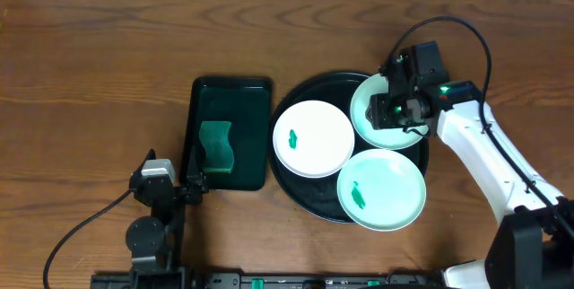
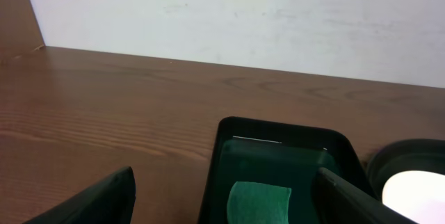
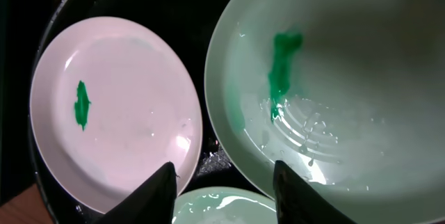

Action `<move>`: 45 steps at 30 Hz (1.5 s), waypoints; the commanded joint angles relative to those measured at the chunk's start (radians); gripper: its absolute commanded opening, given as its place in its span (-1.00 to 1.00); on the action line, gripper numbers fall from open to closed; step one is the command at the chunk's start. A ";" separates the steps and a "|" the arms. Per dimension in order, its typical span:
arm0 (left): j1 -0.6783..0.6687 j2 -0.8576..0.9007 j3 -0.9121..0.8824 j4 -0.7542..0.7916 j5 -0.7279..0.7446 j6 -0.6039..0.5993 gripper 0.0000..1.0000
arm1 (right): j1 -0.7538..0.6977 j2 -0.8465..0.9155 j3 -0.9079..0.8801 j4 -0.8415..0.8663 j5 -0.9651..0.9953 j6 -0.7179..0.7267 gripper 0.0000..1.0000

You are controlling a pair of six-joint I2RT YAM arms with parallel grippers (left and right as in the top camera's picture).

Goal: Clean dirty plates on tray and stack at the side

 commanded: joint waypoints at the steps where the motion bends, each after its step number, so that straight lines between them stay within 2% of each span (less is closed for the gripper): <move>1: -0.002 -0.006 -0.012 -0.041 0.005 -0.002 0.62 | 0.026 0.022 -0.003 0.018 -0.010 0.010 -0.23; 4: -0.002 -0.006 -0.012 -0.041 0.005 -0.002 0.62 | 0.045 0.056 -0.004 0.035 -0.040 0.010 -0.33; 11: -0.002 -0.006 -0.012 -0.041 0.005 -0.002 0.62 | 0.085 0.124 -0.003 0.066 -0.064 0.010 -0.39; 19: -0.002 -0.006 -0.012 -0.041 0.005 -0.002 0.62 | 0.085 0.133 -0.003 0.072 -0.065 0.077 -0.22; 22: -0.002 -0.006 -0.012 -0.041 0.005 -0.002 0.62 | 0.085 0.133 -0.003 0.073 -0.064 0.076 -0.22; 28: -0.002 -0.006 -0.012 -0.041 0.005 -0.002 0.62 | 0.085 0.133 -0.003 0.075 -0.052 0.076 -0.08; 40: -0.002 -0.005 -0.012 -0.037 0.013 -0.002 0.62 | 0.097 0.133 -0.003 0.077 -0.012 0.076 -0.03; 42: -0.003 -0.005 -0.011 0.016 0.018 -0.006 0.62 | 0.098 0.133 -0.003 0.076 -0.012 0.077 -0.01; 45: -0.003 -0.005 -0.001 0.109 0.129 -0.056 0.62 | 0.098 0.133 -0.003 0.076 -0.012 0.077 0.00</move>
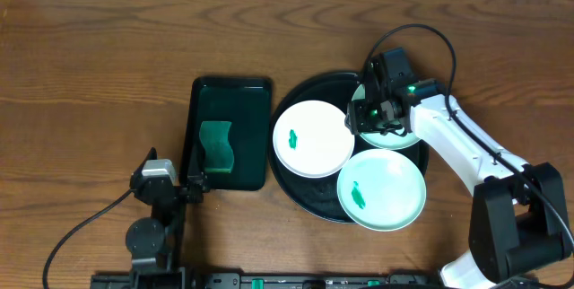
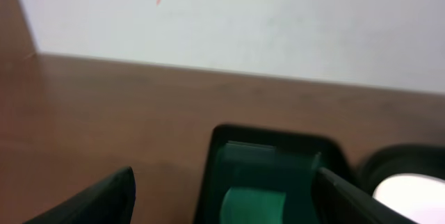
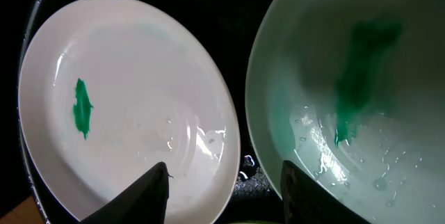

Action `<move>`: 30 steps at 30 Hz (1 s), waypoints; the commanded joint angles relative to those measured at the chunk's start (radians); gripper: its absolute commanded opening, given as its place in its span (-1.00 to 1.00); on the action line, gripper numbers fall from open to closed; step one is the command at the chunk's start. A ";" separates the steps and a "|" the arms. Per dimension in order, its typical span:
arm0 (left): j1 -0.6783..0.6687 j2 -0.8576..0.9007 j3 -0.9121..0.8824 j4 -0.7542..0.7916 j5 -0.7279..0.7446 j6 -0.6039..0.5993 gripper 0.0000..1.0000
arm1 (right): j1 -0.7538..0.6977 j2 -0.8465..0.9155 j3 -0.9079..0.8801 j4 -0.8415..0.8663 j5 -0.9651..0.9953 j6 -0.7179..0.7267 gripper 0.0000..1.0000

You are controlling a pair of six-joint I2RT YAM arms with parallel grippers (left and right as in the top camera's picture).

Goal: Clean dirty plates on tray and stack at the side

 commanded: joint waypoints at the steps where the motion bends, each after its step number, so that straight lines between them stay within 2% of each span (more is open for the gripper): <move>1: -0.002 -0.005 0.010 0.075 0.136 -0.060 0.62 | 0.012 0.003 -0.003 0.003 0.006 0.009 0.00; 5: -0.002 -0.005 0.061 0.169 0.256 -0.230 0.62 | 0.012 0.003 -0.003 0.003 0.006 0.009 0.01; 9: -0.002 -0.005 0.142 0.154 0.307 -0.341 0.62 | 0.012 0.003 -0.003 0.003 0.005 0.009 0.03; 19: -0.002 0.071 0.448 -0.103 0.316 -0.330 0.62 | 0.012 0.003 -0.003 0.003 0.006 0.009 0.04; 24: -0.002 0.195 0.632 -0.197 0.319 -0.321 0.62 | 0.012 0.003 -0.003 0.003 0.006 0.009 0.04; 30: -0.002 0.409 0.949 -0.458 0.347 -0.248 0.62 | 0.012 0.003 -0.003 0.003 0.006 0.009 0.05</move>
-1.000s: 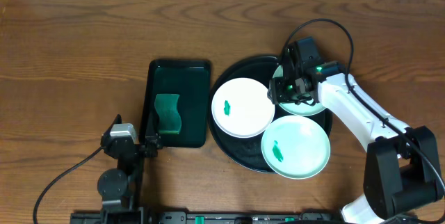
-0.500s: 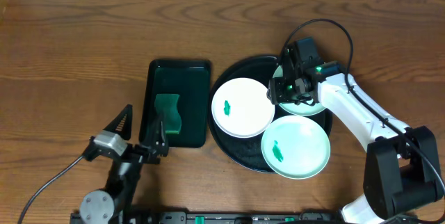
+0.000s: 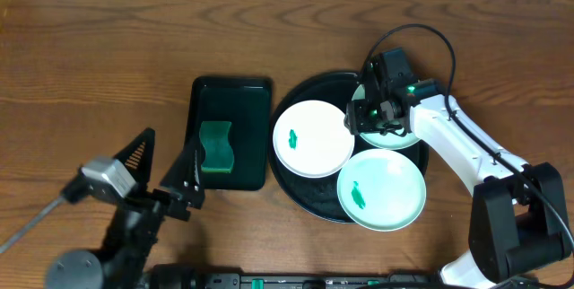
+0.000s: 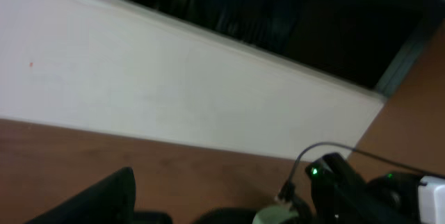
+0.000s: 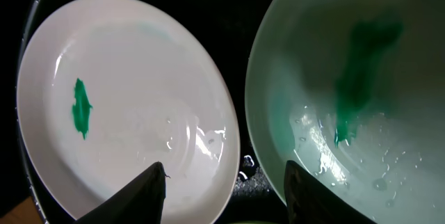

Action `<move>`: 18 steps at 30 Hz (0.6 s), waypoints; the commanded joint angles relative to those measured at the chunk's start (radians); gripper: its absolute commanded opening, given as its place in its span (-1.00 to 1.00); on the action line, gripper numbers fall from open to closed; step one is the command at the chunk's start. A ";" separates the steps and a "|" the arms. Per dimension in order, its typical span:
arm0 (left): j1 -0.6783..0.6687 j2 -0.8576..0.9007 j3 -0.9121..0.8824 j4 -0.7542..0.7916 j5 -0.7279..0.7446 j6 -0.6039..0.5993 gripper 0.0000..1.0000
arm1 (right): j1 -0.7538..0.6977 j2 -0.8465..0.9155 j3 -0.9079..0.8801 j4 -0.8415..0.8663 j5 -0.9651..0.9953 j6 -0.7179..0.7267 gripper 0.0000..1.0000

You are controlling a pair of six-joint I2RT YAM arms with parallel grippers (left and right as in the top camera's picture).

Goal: Clean dirty plates on tray and stack at the side

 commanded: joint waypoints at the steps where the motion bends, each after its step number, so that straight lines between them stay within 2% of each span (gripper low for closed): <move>1: -0.002 0.116 0.184 -0.111 0.029 0.075 0.62 | 0.011 0.003 -0.003 0.003 0.002 0.009 0.05; 11: -0.002 0.516 0.710 -0.655 0.027 0.276 0.62 | 0.011 0.003 -0.003 0.002 0.002 0.009 0.07; 14: -0.002 0.617 0.787 -0.803 0.027 0.312 0.62 | 0.011 0.003 -0.003 0.002 0.001 0.009 0.11; 18: -0.002 0.740 0.798 -0.958 0.006 0.318 0.62 | 0.011 0.003 -0.003 0.002 -0.026 0.009 0.22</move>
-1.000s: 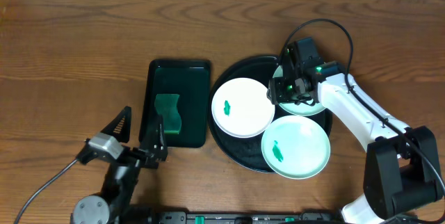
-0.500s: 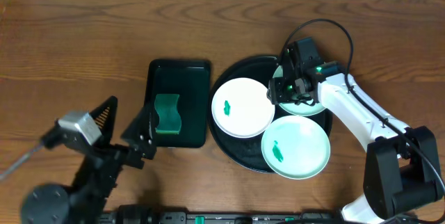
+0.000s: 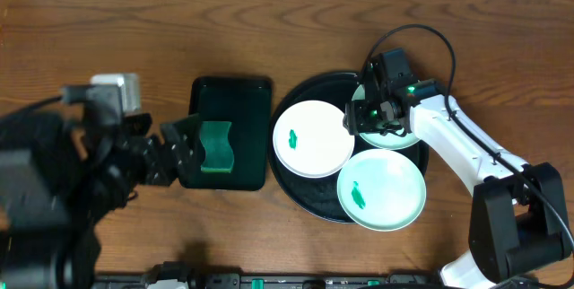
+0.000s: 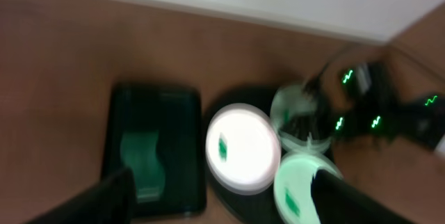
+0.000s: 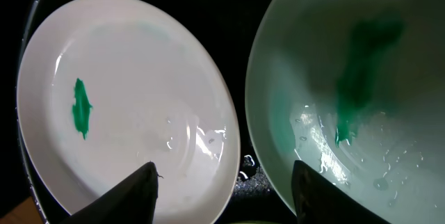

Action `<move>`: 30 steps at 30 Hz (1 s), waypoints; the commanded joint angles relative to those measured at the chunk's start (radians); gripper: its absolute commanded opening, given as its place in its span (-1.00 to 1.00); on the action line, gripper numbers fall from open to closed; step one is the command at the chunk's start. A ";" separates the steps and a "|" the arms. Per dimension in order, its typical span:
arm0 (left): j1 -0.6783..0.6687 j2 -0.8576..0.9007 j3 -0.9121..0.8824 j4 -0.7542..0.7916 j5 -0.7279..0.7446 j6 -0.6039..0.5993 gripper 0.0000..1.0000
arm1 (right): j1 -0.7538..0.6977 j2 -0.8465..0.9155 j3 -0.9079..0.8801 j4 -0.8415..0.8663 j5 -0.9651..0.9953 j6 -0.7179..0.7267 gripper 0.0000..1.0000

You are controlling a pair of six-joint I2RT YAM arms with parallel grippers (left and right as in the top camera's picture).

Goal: Clean dirty plates on tray and stack at the side

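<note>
A round black tray [image 3: 332,87] holds three plates, each with a green smear: a white plate [image 3: 312,138], a pale green plate at the back right [image 3: 395,132] and a pale green plate at the front [image 3: 381,188]. My right gripper [image 5: 226,189] is open low over the gap between the white plate [image 5: 125,106] and the back green plate [image 5: 348,92], holding nothing. A green sponge [image 3: 215,145] lies in the dark green basin [image 3: 231,87]. My left gripper [image 4: 222,206] hangs open high above the table, left of the basin, its view blurred.
Bare wooden tabletop [image 3: 90,38] lies left of and behind the basin, and more to the right of the tray. The raised left arm [image 3: 54,181] fills the overhead view's left side. A white wall borders the far edge.
My left arm has gone from low at the front left to high over the table beside the basin; its camera now looks down on basin and tray. The right gripper stays where it was.
At first my left arm rested at the front edge facing the basin, and my right gripper stood open over the back green plate. Then the right gripper was over the gap beside the white plate. After that the left arm was raised, and now it is high up.
</note>
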 commanded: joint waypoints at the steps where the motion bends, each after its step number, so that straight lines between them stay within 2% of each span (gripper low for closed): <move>1: -0.002 0.103 0.010 -0.084 -0.017 0.045 0.62 | 0.012 0.003 -0.001 0.000 -0.028 0.005 0.24; 7: -0.002 0.288 0.010 -0.212 -0.023 0.044 0.62 | 0.015 0.003 -0.001 -0.003 -0.032 0.005 0.25; 12: -0.002 0.403 0.010 -0.234 -0.023 0.043 0.62 | 0.016 0.003 -0.001 -0.034 -0.031 0.009 -0.02; 15: -0.002 0.453 0.010 -0.260 -0.023 0.044 0.62 | 0.023 0.003 -0.001 -0.062 -0.031 0.009 -0.06; 21: -0.002 0.539 0.007 -0.259 -0.024 0.044 0.25 | 0.044 0.003 -0.003 -0.069 -0.031 0.009 -0.10; 30: -0.002 0.566 -0.038 -0.252 -0.061 0.044 0.20 | 0.061 0.003 -0.034 -0.057 0.052 0.095 -0.09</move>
